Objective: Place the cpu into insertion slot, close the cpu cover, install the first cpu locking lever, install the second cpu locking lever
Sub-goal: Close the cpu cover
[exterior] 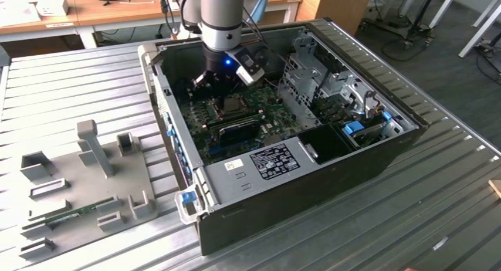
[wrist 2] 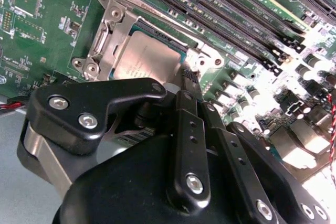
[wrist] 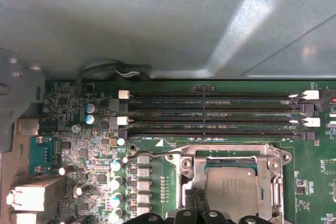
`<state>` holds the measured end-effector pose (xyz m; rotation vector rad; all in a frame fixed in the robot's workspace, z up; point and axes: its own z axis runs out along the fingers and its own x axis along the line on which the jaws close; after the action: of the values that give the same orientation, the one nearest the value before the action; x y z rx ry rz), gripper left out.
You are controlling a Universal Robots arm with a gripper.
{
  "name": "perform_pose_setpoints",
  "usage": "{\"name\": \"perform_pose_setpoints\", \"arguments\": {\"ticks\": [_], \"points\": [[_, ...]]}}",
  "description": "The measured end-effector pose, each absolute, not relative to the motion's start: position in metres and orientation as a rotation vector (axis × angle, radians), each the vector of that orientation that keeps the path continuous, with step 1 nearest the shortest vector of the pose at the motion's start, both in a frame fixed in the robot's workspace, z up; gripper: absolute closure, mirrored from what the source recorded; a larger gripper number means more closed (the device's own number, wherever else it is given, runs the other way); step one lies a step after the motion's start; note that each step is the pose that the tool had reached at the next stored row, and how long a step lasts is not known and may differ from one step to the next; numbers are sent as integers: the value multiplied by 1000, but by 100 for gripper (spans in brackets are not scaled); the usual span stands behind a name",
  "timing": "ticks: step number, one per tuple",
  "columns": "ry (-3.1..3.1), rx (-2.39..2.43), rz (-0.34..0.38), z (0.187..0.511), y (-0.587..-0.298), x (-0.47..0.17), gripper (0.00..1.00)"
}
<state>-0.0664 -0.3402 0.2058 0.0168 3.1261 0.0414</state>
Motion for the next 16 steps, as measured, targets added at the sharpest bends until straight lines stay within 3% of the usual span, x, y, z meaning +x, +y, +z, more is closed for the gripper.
{"name": "perform_pose_setpoints", "arguments": {"ticks": [16], "points": [[3126, 17, 41, 204, -340, -66, 90]]}}
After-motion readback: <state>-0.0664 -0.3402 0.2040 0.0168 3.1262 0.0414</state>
